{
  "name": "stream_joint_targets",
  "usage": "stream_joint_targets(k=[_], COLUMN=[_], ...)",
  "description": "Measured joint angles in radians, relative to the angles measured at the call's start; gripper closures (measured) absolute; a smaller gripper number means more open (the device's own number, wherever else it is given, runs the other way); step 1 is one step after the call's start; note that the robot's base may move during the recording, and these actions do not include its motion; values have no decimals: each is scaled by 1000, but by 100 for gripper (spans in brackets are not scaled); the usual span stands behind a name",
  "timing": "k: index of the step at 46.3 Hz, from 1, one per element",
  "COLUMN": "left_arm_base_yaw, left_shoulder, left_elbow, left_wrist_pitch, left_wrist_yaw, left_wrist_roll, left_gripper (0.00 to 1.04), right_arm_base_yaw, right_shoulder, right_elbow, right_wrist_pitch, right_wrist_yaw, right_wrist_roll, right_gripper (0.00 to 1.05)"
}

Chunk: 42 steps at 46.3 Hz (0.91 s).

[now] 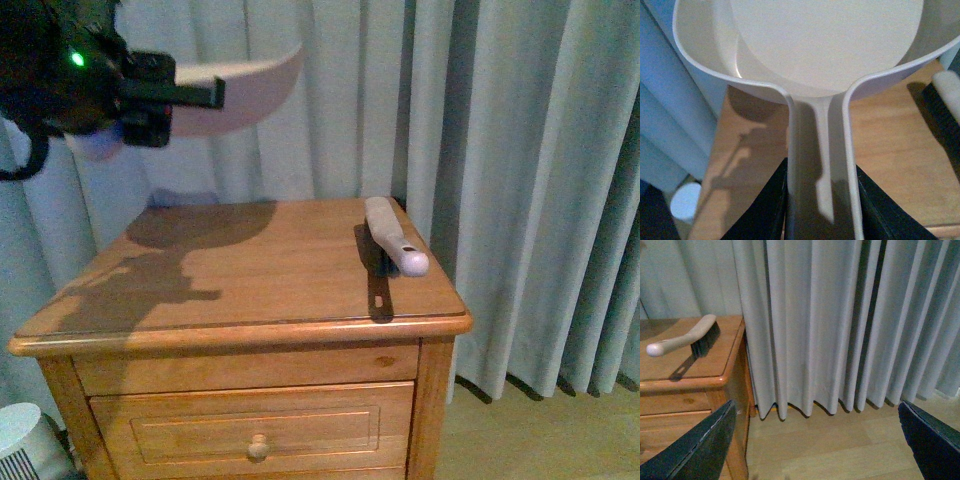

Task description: Clean up trash

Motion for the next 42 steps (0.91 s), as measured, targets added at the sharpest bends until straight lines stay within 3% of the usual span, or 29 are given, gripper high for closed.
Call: stream_joint_targets(k=[10, 15, 29, 37, 42], left_arm_base_yaw=[-8, 2, 97, 151, 191], left_shoulder=[-316, -478, -956, -1188, -1262], left_elbow=[-289, -438, -743, -838, -875], left_wrist_pitch=[326, 383, 378, 266, 243], left_wrist_yaw=[30, 58, 186, 279, 275], left_wrist_roll=[157, 181, 122, 39, -15], left_gripper=[76, 76, 76, 76, 76], right_arm_base_yaw=[0, 0, 0, 0, 0], right_shoulder=[0, 0, 0, 0, 0], right_elbow=[0, 0, 0, 0, 0], right_wrist_pitch=[0, 0, 0, 0, 0], right_wrist_yaw=[0, 0, 0, 0, 0], right_wrist_roll=[0, 0, 0, 0, 0], right_gripper=[7, 7, 7, 7, 7])
